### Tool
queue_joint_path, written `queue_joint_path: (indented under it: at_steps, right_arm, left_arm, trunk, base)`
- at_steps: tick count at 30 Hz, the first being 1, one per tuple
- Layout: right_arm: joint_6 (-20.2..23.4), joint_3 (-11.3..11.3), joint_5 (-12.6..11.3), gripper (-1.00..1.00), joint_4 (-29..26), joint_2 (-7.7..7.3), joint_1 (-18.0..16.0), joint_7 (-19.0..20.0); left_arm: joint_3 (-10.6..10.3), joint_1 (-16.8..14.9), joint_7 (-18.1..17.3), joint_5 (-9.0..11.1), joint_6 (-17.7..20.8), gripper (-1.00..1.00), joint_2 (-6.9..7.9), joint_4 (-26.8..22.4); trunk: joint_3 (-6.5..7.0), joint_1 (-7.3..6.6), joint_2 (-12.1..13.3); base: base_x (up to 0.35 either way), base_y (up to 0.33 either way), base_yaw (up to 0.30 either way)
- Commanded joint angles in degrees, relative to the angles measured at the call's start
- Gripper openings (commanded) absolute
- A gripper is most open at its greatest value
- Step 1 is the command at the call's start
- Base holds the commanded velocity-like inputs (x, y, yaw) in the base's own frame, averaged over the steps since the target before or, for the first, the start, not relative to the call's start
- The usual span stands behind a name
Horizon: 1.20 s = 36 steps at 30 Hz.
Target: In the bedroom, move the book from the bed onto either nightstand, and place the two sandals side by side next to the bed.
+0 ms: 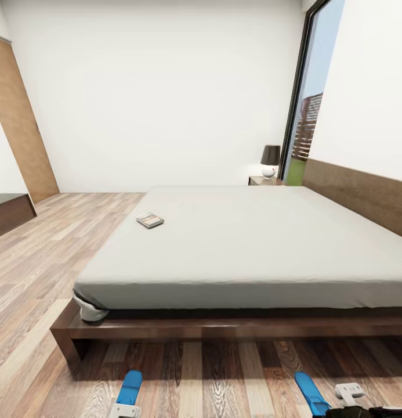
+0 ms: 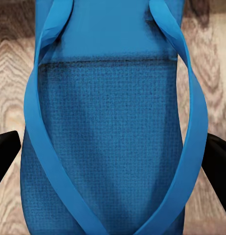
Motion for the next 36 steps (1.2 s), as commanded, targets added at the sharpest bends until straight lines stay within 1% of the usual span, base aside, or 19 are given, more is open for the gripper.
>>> queue_joint_path:
  at_steps: [1,4,7,9,12,14,21,33,34,36]
  right_arm:
    - [1.3,0.0,-0.5,-1.00,-0.9,0.05,0.1,-0.1]
    - [2.1,-0.1,-0.5,-1.00,-2.1,0.09,0.2,-0.1]
    - [3.2,-0.1,-0.4,-1.00,-4.6,0.10,0.3,-0.1]
    - [5.2,-0.1,-0.4,-1.00,-6.7,0.10,0.4,-0.1]
    - [6.7,-0.1,-0.4,-1.00,-8.8,0.13,0.4,-0.1]
    - [7.9,0.0,-0.3,-1.00,-11.1,0.23,0.4,-0.1]
    - [12.1,-0.3,-0.3,-1.00,-13.2,0.21,0.4,-0.4]
    - [13.2,-0.4,-0.2,-1.00,-13.6,0.35,0.4,-0.5]
    - [13.2,-0.4,-0.2,-1.00,-13.6,0.36,0.4,-0.5]
    - [13.2,-0.4,-0.2,-1.00,-13.6,0.38,0.3,-0.6]
  left_arm:
    - [-0.5,0.0,0.3,0.5,-0.2,-1.00,0.03,0.0]
    - [-0.5,0.0,0.3,0.5,-0.1,-1.00,0.03,0.0]
    - [-0.5,0.0,0.3,0.5,-0.1,-1.00,0.03,0.0]
    - [-0.5,0.0,0.3,0.5,-0.1,-1.00,0.03,0.0]
    - [-0.5,0.0,0.3,0.5,-0.1,-1.00,0.03,0.0]
    - [-0.5,0.0,0.3,0.5,-0.1,-1.00,0.03,-0.1]
    - [-0.5,-0.3,0.3,0.5,-0.1,-1.00,-0.03,0.0]
    - [-0.5,-0.7,0.4,0.5,-0.1,-1.00,-0.02,-0.1]
    - [-0.5,-1.2,0.4,0.5,-0.1,-1.00,0.00,0.0]
    - [-0.5,-2.5,0.3,0.5,-0.1,-1.00,0.01,0.0]
  trunk:
    - [-0.24,0.21,-0.4]
    - [-0.78,0.87,-1.6]
    - [-1.32,1.53,-2.8]
    - [-1.68,1.97,-3.6]
    - [-2.21,2.63,-4.9]
    - [-2.66,2.68,-4.9]
    - [-4.21,2.86,-5.0]
    - [-6.87,3.17,-5.1]
    - [-7.09,3.20,-5.1]
    - [-7.09,3.20,-5.1]
  base:
    - [0.000,0.000,0.000]
    - [0.000,0.000,0.000]
    - [0.000,0.000,0.000]
    - [0.000,0.000,0.000]
    - [0.000,0.000,0.000]
    - [0.000,0.000,0.000]
    - [0.000,0.000,0.000]
    - [0.000,0.000,0.000]
    - [0.000,0.000,0.000]
    - [0.000,0.000,0.000]
